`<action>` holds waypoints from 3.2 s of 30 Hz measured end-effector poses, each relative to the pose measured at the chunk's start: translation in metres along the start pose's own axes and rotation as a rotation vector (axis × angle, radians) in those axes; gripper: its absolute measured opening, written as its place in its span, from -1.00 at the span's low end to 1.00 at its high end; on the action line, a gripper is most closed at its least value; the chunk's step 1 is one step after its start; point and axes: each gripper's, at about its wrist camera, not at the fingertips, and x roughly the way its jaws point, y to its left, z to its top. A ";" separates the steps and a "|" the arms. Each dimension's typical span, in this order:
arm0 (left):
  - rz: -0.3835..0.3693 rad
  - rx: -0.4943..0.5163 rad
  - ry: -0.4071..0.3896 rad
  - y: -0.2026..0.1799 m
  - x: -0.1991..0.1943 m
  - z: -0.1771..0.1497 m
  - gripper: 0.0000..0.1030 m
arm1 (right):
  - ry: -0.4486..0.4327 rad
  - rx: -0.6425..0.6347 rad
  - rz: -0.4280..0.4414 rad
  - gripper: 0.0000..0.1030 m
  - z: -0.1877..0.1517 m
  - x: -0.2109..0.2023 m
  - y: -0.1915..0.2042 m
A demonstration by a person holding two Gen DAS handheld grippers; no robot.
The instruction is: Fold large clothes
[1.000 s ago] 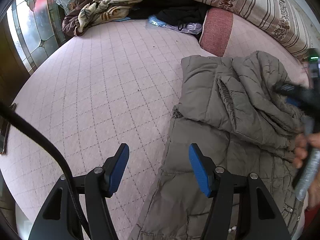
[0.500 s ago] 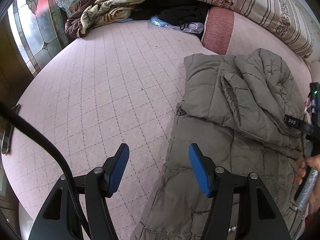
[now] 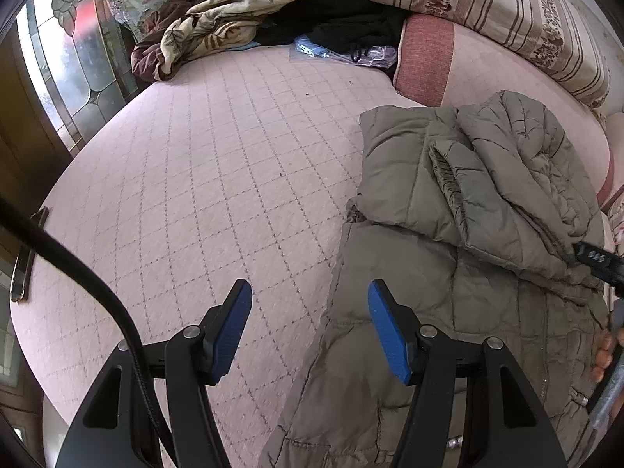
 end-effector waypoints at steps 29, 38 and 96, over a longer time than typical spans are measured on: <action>0.039 0.059 -0.002 0.007 -0.030 -0.084 0.18 | 0.012 0.383 0.104 0.50 -0.176 -0.075 -0.300; 0.000 0.036 0.082 0.020 -0.029 -0.102 0.18 | 0.008 0.429 0.189 0.53 -0.197 -0.057 -0.325; -0.697 -0.203 0.240 0.067 -0.026 -0.149 0.33 | 0.184 0.317 0.770 0.73 -0.259 -0.035 -0.256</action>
